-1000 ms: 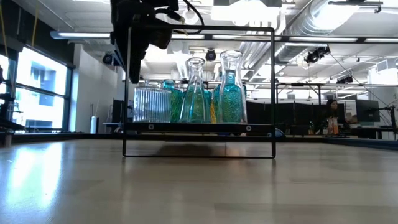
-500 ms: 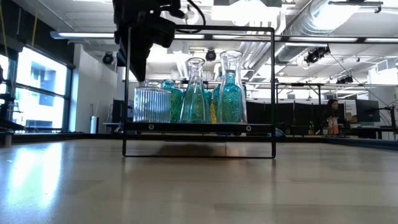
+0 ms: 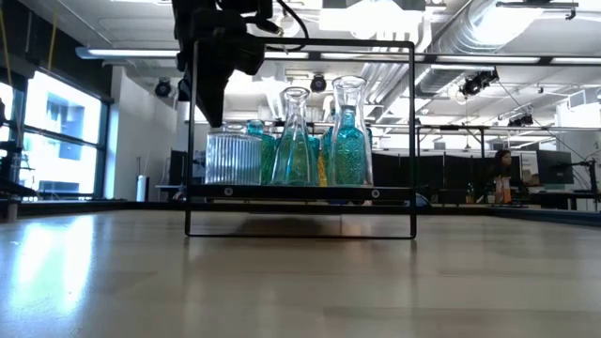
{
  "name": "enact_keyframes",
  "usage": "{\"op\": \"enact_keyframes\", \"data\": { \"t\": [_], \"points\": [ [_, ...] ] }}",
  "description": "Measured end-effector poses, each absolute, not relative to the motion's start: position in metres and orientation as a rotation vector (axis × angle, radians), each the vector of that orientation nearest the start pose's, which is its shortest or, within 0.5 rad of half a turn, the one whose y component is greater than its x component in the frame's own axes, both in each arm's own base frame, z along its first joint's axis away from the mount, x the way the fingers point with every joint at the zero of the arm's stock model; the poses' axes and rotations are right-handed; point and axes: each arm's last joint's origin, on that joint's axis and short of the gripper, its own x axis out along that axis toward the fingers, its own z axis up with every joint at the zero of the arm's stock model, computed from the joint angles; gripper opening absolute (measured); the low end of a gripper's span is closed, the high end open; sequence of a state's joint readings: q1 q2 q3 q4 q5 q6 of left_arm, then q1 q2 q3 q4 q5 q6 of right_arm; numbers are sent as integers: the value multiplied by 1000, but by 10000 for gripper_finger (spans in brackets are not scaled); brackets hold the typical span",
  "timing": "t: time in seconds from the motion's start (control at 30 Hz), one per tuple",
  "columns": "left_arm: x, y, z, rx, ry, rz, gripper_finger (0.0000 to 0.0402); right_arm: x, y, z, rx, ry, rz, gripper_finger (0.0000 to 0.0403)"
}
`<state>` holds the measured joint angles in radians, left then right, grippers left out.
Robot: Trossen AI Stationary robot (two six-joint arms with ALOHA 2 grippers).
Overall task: Sort vases onto shelf
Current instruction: Put the transparent flower vase on the shelf aligned with the other transparent flower vase
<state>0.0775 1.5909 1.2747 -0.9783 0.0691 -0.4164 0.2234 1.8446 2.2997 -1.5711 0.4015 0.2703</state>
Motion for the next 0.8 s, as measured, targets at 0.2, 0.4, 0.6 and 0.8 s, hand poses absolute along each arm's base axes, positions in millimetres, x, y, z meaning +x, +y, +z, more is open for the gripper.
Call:
{"op": "enact_keyframes", "data": {
  "t": [0.2,0.4,0.6,0.8],
  "points": [
    [304,21,256,-478,1265,252,0,321,61,434,-100,1027,-299,170],
    [308,21,257,-504,1216,242,0,321,61,434,-103,1028,-297,170],
    [313,21,255,-522,1203,227,0,321,61,434,-103,1027,-298,170],
    [314,20,254,-528,1206,215,0,321,61,434,-89,1025,-305,170]
  ]
}}
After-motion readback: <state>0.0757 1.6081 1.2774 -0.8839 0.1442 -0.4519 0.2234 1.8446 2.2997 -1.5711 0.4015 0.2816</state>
